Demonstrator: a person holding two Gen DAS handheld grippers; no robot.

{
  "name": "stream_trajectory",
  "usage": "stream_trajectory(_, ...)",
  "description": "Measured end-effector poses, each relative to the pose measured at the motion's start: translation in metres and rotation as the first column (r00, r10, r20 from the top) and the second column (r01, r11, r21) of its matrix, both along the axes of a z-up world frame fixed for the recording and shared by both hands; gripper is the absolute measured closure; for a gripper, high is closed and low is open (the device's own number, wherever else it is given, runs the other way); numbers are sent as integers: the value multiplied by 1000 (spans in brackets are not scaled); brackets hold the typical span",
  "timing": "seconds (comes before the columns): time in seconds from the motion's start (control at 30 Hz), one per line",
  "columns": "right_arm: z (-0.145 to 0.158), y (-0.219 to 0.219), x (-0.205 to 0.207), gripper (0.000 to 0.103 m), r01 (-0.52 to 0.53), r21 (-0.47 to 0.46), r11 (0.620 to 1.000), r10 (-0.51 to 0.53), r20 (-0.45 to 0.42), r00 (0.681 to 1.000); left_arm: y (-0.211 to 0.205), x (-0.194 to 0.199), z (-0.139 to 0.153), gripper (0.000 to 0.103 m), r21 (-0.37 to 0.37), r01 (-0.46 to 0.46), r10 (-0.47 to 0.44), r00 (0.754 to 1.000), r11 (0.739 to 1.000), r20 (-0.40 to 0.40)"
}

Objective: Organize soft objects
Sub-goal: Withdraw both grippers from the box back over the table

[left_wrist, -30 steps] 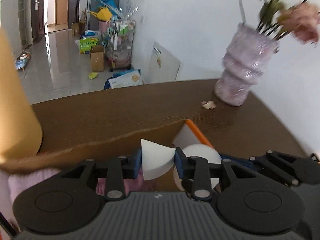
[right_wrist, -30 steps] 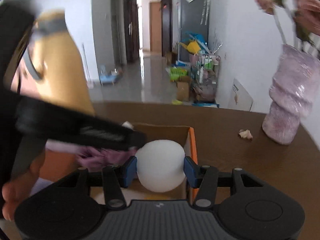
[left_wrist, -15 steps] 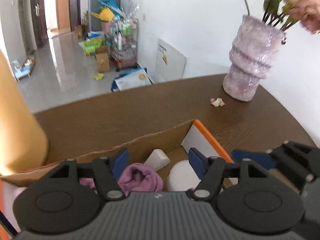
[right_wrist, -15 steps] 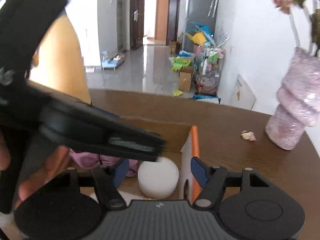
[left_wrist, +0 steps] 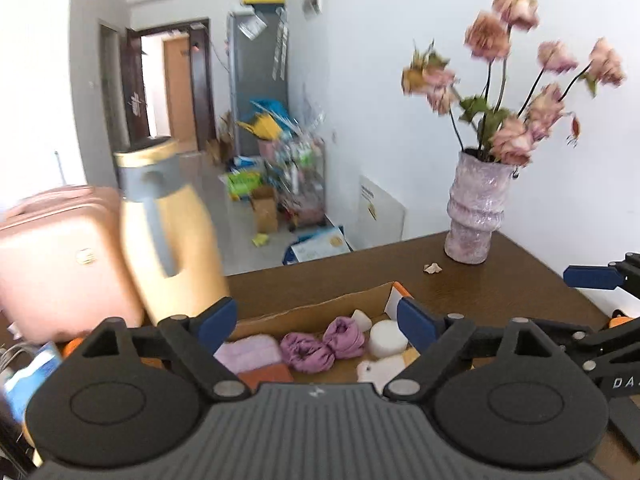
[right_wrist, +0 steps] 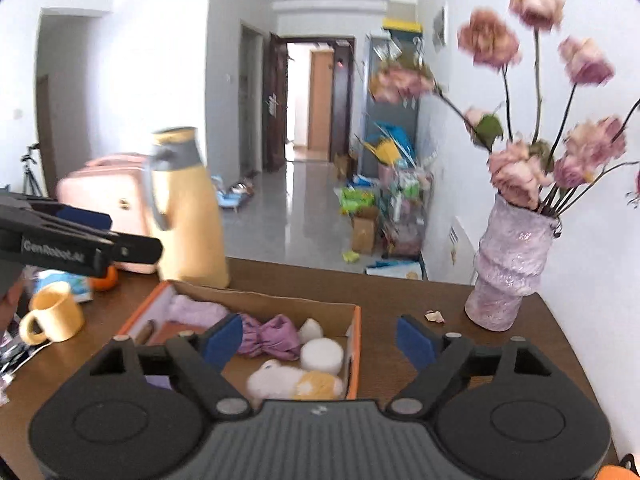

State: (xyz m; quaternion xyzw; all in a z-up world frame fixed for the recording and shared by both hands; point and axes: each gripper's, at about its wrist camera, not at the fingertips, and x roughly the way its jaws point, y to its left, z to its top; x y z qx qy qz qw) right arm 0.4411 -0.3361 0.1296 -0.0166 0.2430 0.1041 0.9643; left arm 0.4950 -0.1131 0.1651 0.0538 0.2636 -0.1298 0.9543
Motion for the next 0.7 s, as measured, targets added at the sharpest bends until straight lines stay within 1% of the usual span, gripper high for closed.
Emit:
stream_trajectory(0.1,4,6,-43,17,-6,-17,1000,7,63,998,16,-49,3,7,-26,-24,25,999,999,47)
stream_trajectory(0.13,7,9,-60,16,-10,-18,1000,12,86,996,20,-64,1,7,-32,-36,38,997,999,68)
stream_trajectory(0.27,-2,17,-107,15,-25,9,1000,23,157,987,29,-120,-21,7,-26,-72,75,985,997,153)
stream_trajectory(0.3,-8,18,-120,15,-21,24,999,17,168,986,30,-133,-29,7,-23,-77,80,983,997,168)
stream_trajectory(0.37,-18,21,-142,15,-26,41,999,18,187,982,37,-161,-45,7,-45,-75,82,980,996,179)
stream_trajectory(0.43,-29,23,-169,15,-16,53,998,4,209,978,45,-189,-62,3,-55,-85,94,977,995,190)
stream_trajectory(0.5,-44,26,-199,15,-16,67,998,1,226,974,55,-222,-83,3,-71,-96,110,969,993,220)
stream_trajectory(0.57,-63,27,-227,15,-28,74,997,10,232,973,64,-254,-108,3,-54,-111,121,964,992,235)
stream_trajectory(0.63,-83,29,-255,12,-23,90,996,2,231,973,71,-280,-129,3,-34,-144,148,960,989,238)
stream_trajectory(0.7,-101,32,-275,12,-22,103,994,0,209,978,78,-305,-147,3,-27,-165,167,962,986,216)
